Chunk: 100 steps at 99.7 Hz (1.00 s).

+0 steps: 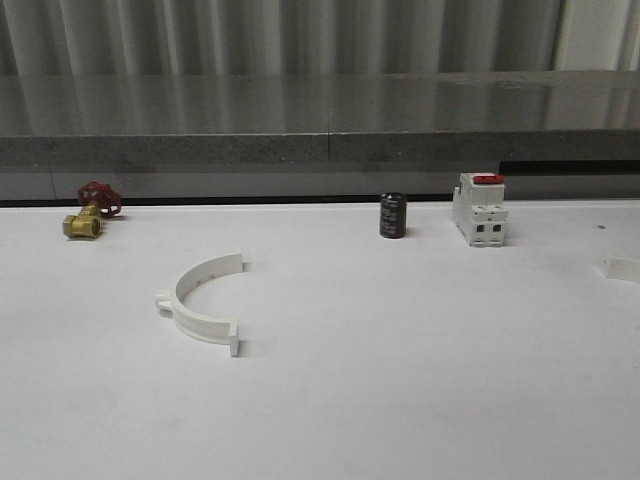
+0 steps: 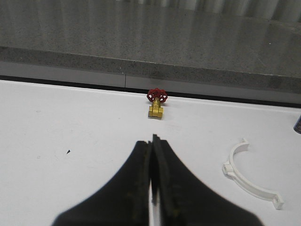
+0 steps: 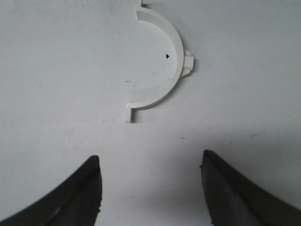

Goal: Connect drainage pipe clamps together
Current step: 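Grasp the second white clamp half by its tab with the right gripper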

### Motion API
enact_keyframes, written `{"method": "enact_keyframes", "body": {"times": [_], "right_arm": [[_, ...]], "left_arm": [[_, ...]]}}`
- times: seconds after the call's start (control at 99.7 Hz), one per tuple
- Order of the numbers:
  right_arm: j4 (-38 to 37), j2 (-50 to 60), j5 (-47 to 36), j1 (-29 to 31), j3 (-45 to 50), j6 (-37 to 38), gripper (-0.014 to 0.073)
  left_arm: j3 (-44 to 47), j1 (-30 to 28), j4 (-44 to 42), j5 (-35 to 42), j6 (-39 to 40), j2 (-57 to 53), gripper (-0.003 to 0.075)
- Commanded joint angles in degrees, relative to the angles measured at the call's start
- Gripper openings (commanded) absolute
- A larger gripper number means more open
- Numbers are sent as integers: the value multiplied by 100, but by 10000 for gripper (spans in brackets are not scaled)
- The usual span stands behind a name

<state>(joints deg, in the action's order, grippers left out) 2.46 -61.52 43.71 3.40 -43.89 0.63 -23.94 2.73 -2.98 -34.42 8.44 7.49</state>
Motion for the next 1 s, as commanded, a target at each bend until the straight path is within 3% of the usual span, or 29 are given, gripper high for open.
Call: {"method": "enact_keyframes", "body": {"times": [0.0, 0.502, 0.993], "right_arm": [[46, -413, -66, 112, -481, 45, 475], [77, -2930, 387, 471, -1710, 42, 470], [77, -4200, 344, 471, -2501, 42, 470]], "left_arm": [[-149, -28, -3, 439, 8, 50, -21], [-149, -28, -3, 439, 8, 50, -21], [-149, -28, -3, 439, 8, 50, -21]]}}
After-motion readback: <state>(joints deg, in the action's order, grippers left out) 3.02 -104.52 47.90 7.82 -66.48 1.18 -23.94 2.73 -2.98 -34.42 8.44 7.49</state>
